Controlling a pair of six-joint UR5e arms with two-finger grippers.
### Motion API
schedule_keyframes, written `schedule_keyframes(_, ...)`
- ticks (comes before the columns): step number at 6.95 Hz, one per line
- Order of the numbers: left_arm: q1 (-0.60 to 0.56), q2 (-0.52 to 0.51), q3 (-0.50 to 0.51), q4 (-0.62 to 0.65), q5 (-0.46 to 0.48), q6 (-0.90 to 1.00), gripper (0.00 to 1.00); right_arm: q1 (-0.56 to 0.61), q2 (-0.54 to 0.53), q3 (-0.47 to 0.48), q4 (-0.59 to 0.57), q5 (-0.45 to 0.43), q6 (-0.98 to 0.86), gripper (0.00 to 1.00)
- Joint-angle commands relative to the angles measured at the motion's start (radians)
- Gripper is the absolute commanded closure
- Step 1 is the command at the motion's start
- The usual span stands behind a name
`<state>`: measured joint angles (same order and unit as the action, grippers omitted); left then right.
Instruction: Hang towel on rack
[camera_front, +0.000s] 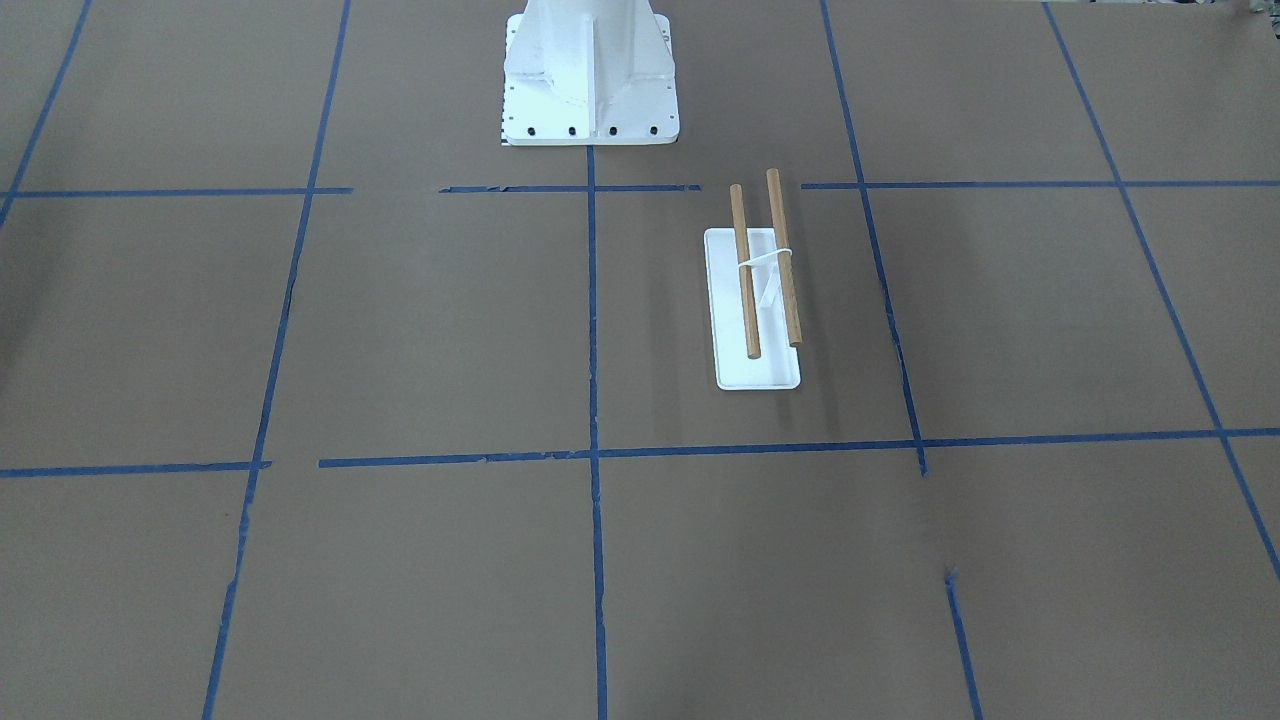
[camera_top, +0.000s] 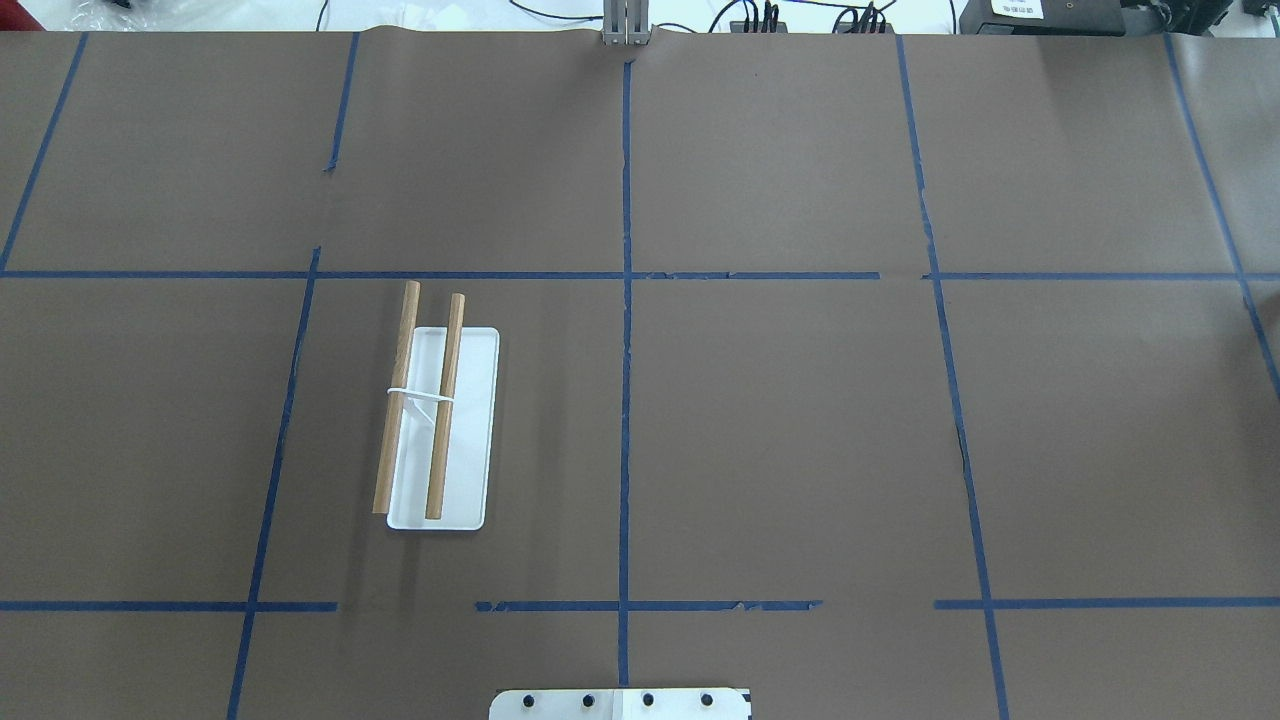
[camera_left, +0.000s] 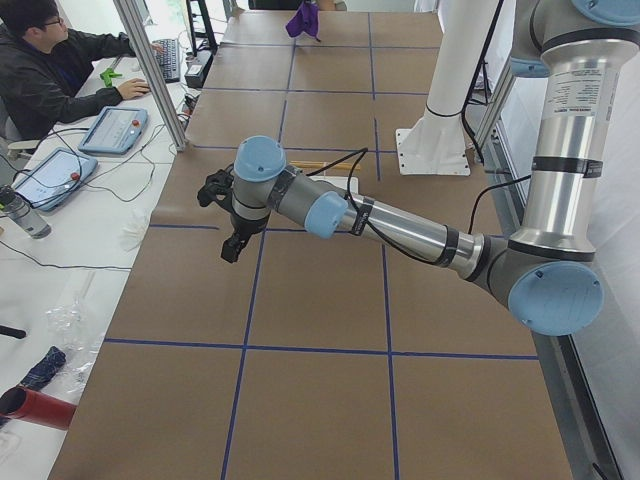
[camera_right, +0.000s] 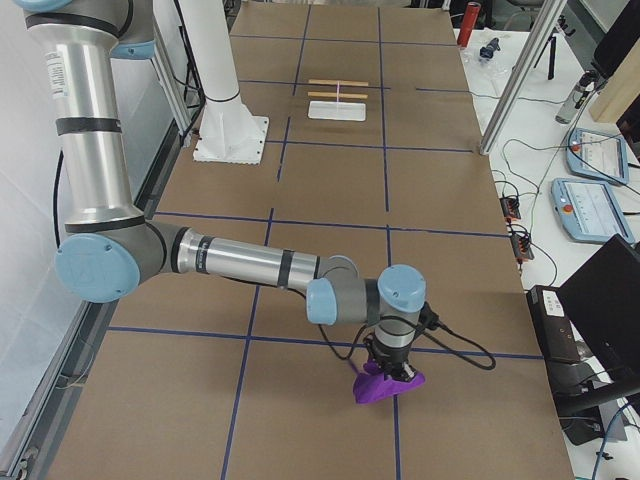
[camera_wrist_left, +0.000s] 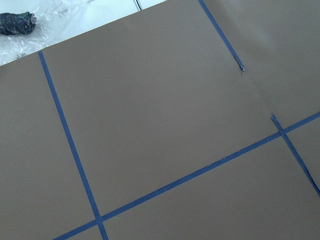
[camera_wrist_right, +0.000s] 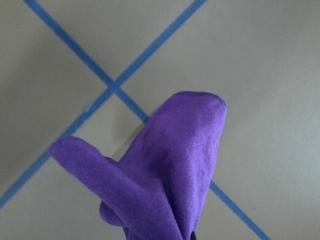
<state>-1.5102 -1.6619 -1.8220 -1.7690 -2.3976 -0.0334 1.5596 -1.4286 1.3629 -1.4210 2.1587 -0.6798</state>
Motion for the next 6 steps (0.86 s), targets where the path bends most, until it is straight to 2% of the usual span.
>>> schedule_keyframes(1, 0.008, -0.057, -0.038, -0.001, 0.003, -0.175, 0.0, -0.074, 0.057, 0.08, -0.044, 0.071, 0.301, 1.0)
schedule_keyframes(2, 0.03, -0.082, -0.046, 0.006, 0.002, -0.222, 0.0, -0.122, 0.059, 0.14, -0.011, 0.082, 0.462, 1.0)
schedule_keyframes(3, 0.082, -0.132, -0.048, 0.006, 0.003, -0.349, 0.0, -0.186, 0.062, 0.212, -0.007, 0.084, 0.596, 1.0)
schedule_keyframes(6, 0.291, -0.306, -0.054, 0.0, 0.011, -0.894, 0.0, -0.338, 0.147, 0.368, -0.007, 0.081, 0.736, 1.0)
